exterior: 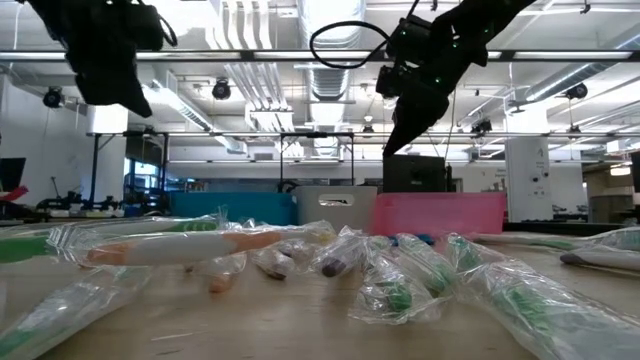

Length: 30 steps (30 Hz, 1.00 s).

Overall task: Pick & Place Toothbrushes
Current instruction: Put the purple toothbrush into the pink bin

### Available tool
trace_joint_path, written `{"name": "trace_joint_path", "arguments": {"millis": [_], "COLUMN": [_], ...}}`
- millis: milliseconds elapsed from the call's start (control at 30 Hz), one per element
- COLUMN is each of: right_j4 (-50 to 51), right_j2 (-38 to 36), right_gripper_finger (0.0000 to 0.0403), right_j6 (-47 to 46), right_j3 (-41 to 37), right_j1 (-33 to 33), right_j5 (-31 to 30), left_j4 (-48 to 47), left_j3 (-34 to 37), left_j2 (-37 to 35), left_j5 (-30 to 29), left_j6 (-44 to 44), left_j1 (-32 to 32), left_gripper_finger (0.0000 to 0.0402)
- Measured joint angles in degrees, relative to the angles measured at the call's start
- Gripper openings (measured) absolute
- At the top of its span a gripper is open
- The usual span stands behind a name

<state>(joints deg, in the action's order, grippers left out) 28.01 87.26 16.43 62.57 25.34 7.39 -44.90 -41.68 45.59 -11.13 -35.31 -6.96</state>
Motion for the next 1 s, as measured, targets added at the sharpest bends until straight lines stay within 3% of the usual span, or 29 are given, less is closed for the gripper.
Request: {"name": "trace_joint_path", "arguments": {"millis": [200,367,733,1000], "right_j4": [-0.1,-0.1,-0.6,-3.5], "right_j2": [0.0,0.0,0.0,0.0], "right_gripper_finger": [0.0008,0.0008,0.0008,0.0008], "right_j6": [-0.6,-1.0,2.0,5.5], "right_j3": [0.0,0.0,0.0,0.0], "right_j1": [0.0,0.0,0.0,0.0], "right_j5": [0.0,0.0,0.0,0.1], "left_j4": [-6.9,-11.3,-11.1,-11.6], "left_j3": [-1.6,-2.5,-5.8,-16.2], "left_j2": [4.0,8.8,21.6,30.7], "left_j5": [-5.4,-5.8,6.6,7.3], "left_j6": [-16.8,-32.0,-64.9,-83.4], "left_j1": [-12.1,-18.4,-31.1,-40.3], "left_gripper_finger": [0.0003,0.0002,0.0002,0.0003]}}
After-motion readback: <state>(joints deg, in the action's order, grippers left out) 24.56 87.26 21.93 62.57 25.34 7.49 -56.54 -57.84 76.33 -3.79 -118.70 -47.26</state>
